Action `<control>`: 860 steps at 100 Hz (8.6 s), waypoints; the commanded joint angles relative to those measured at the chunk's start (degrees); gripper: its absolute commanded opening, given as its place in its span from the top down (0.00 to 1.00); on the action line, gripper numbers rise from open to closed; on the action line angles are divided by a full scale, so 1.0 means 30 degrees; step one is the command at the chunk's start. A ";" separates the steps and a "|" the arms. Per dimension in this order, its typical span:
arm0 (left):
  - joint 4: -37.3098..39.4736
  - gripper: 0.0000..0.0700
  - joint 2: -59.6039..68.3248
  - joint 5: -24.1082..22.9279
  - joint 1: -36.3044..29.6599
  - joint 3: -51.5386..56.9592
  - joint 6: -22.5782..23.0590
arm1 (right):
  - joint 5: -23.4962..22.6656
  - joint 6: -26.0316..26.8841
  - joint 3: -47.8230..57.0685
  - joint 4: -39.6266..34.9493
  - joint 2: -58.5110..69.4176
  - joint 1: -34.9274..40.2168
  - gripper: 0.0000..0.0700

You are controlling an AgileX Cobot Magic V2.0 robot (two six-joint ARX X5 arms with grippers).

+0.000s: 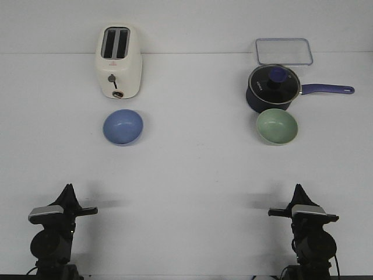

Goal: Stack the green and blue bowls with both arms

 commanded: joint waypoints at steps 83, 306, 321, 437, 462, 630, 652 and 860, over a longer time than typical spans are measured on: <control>0.0240 0.98 -0.0029 0.0102 0.0007 -0.0379 0.0138 | -0.0095 0.1858 -0.0044 0.0219 0.0000 -0.0007 0.98; 0.0240 0.98 -0.0029 0.0095 0.0007 -0.0379 0.0138 | -0.4386 0.4845 2.3351 -0.4991 3.2312 -0.3228 1.00; 0.0240 0.98 -0.0029 0.0102 0.0007 -0.0379 0.0138 | -0.5712 0.4779 2.2972 -0.6178 2.9565 -0.3198 1.00; 0.0240 0.98 -0.0029 0.0095 0.0007 -0.0379 0.0138 | -0.1362 0.7366 1.4418 -0.4852 2.4997 1.3172 0.72; 0.0240 0.98 -0.0029 0.0095 0.0007 -0.0379 0.0138 | -0.0401 0.6120 1.4418 -0.4962 2.3562 1.3136 0.50; -0.4058 0.44 2.7627 0.4364 0.0000 1.9985 -0.3883 | 0.5668 0.7162 0.8954 -0.5464 0.8743 1.9744 0.51; -0.3905 0.44 3.2137 0.5544 -0.0080 2.1966 -0.3905 | 0.6135 0.7446 0.8947 -0.5457 0.8757 1.9744 0.51; -0.3213 0.29 2.5908 0.3730 -1.4739 1.8622 -0.5362 | 0.6499 0.7723 0.8954 -0.5901 0.8743 1.9744 0.51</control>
